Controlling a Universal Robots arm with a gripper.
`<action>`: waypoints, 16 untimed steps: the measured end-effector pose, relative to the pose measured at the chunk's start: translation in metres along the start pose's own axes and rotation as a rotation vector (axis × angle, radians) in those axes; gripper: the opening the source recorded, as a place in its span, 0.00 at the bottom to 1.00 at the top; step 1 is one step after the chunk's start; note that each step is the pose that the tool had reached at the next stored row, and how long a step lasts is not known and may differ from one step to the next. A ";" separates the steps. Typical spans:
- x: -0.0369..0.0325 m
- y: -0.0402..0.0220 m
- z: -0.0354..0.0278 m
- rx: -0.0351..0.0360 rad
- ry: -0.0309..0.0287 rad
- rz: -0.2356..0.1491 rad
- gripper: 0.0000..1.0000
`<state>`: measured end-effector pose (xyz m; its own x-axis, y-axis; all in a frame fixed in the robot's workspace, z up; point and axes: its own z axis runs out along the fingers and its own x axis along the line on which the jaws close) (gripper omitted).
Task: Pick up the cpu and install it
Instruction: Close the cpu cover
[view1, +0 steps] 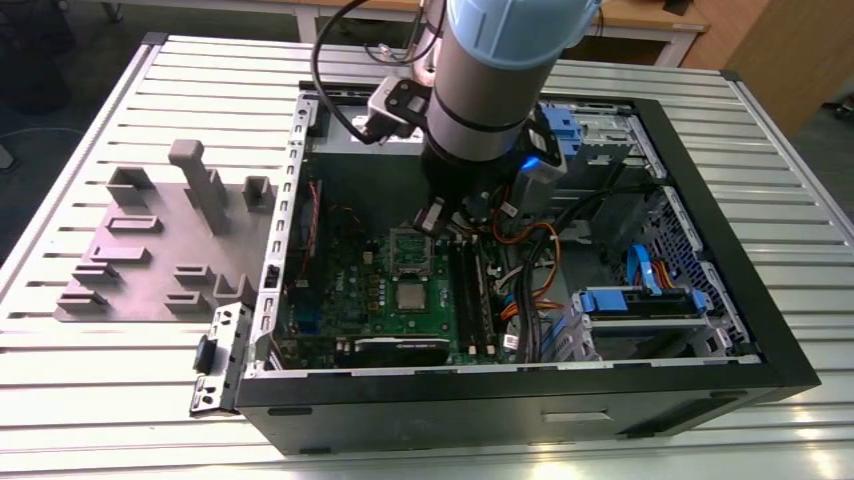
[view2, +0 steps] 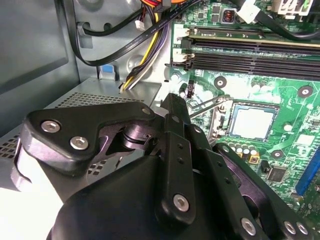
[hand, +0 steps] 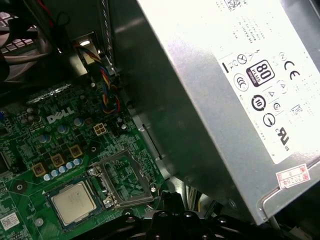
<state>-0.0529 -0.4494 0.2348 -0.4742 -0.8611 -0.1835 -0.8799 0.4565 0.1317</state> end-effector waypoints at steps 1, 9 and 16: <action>0.0000 0.0001 -0.0004 0.0000 0.0001 0.000 0.11; 0.0011 -0.0001 -0.0023 -0.0002 0.0003 -0.001 0.11; 0.0025 -0.0008 -0.0035 0.0001 0.0013 -0.002 0.11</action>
<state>-0.0533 -0.4527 0.2376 -0.4724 -0.8623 -0.1825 -0.8809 0.4547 0.1313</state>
